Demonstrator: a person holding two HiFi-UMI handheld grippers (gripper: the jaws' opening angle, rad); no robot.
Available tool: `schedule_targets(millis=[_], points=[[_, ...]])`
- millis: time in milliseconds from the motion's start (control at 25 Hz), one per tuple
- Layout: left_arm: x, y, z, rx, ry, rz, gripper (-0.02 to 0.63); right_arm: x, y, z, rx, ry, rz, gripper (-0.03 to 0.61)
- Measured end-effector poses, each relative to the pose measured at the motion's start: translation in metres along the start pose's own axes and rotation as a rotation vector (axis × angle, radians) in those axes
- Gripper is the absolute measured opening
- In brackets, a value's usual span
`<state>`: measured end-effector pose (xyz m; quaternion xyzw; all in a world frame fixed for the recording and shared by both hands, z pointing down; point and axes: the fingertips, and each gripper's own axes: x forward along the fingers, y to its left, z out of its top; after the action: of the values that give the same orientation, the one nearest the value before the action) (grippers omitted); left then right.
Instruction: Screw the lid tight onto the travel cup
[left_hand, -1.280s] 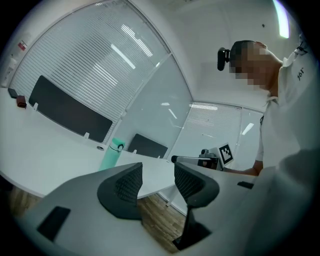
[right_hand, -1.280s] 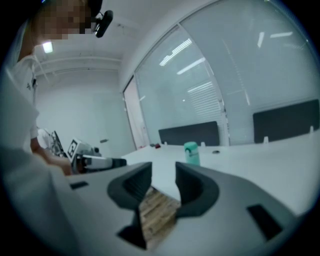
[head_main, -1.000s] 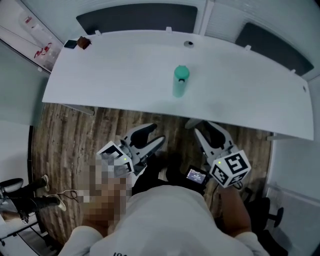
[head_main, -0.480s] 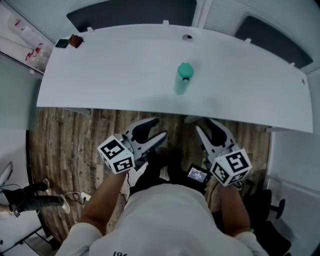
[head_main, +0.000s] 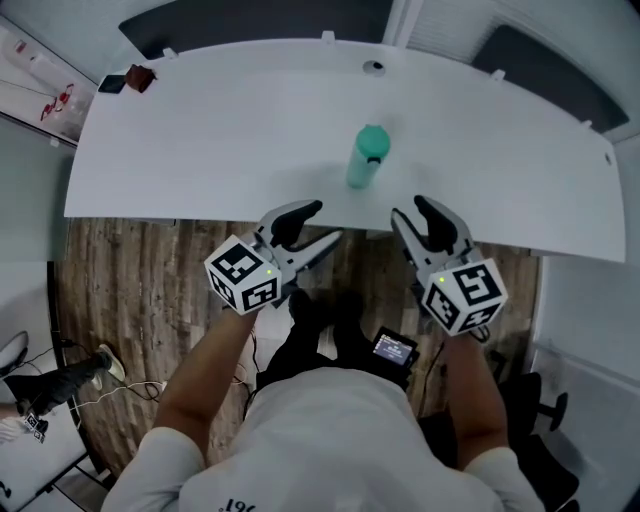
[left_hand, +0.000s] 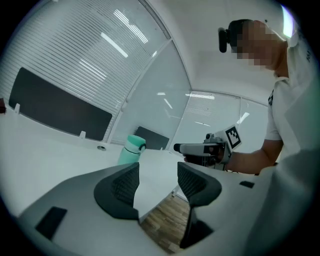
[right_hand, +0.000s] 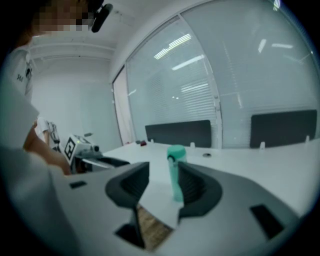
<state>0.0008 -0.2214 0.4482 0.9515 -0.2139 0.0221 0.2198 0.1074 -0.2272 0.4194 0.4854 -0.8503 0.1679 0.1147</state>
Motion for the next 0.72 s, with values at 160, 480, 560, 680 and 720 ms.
schedule_targets(millis=[160,480,560,680,720], points=[[0.023,0.023,-0.003,0.043,0.033,0.003,0.259,0.024,-0.015,0.006,-0.024,0.011,-0.004,0.186],[0.067,0.063,-0.007,0.142,0.096,0.012,0.319,0.065,-0.031,0.011,-0.058,0.039,0.026,0.241],[0.08,0.072,-0.008,0.178,0.116,0.001,0.336,0.077,-0.033,0.013,-0.075,0.048,0.036,0.27],[0.099,0.08,-0.011,0.236,0.156,-0.031,0.351,0.095,-0.032,0.015,-0.101,0.064,0.048,0.294],[0.105,0.082,-0.013,0.253,0.173,-0.044,0.356,0.1,-0.032,0.016,-0.112,0.068,0.051,0.298]])
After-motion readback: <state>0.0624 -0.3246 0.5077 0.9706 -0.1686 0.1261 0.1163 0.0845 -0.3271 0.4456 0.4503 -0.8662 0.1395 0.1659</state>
